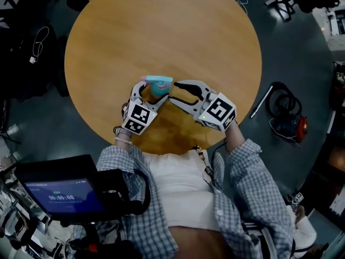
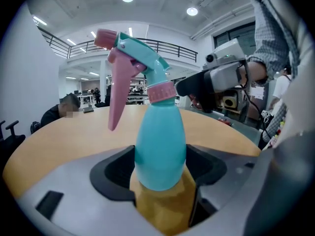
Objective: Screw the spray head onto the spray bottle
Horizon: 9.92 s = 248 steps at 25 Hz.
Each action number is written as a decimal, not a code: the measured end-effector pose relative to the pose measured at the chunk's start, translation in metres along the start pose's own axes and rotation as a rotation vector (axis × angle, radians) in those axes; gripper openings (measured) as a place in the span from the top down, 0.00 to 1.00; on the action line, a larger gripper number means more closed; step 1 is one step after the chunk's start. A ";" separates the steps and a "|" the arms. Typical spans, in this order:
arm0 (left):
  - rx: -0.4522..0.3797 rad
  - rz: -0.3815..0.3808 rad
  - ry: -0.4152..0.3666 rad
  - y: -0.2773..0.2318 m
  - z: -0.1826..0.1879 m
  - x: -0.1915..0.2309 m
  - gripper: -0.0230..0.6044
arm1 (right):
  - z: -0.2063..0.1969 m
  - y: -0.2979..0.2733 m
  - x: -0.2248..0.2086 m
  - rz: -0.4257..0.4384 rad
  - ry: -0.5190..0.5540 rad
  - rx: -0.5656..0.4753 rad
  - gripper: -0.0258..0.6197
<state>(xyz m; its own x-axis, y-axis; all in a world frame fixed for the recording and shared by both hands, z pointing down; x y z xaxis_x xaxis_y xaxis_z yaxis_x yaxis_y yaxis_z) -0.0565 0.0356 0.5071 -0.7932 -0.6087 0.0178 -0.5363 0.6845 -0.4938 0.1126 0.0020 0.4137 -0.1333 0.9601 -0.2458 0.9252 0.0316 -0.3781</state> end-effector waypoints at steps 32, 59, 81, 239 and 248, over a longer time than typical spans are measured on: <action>0.001 0.004 -0.020 0.002 -0.002 -0.009 0.43 | -0.004 -0.023 0.007 -0.128 0.055 -0.171 0.77; 0.006 -0.005 -0.010 0.001 -0.004 -0.006 0.43 | 0.036 -0.052 -0.043 0.434 0.161 0.218 0.76; -0.005 0.016 0.031 0.003 -0.008 -0.002 0.43 | -0.008 -0.043 0.027 -0.325 0.082 -0.204 0.75; 0.057 0.079 -0.025 -0.011 -0.003 -0.017 0.43 | -0.031 0.004 0.017 -0.301 -0.011 -0.220 0.89; 0.064 0.077 -0.043 -0.011 -0.004 -0.018 0.43 | -0.015 -0.002 -0.005 -0.329 0.064 -0.182 0.96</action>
<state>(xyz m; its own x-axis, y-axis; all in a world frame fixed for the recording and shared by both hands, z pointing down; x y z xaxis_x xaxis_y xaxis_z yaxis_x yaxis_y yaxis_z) -0.0379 0.0408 0.5159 -0.8174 -0.5730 -0.0585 -0.4542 0.7037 -0.5464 0.1172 0.0012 0.4292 -0.4161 0.9059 -0.0791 0.8857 0.3840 -0.2610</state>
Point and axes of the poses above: the fingertips, and each gripper's own axes: y backward along the fingers, x to its left, z out of its top, the point moved 10 cm from there along y, backward along the fingers, and after that the axes turned 7 degrees about z, right-handed, at the moved point
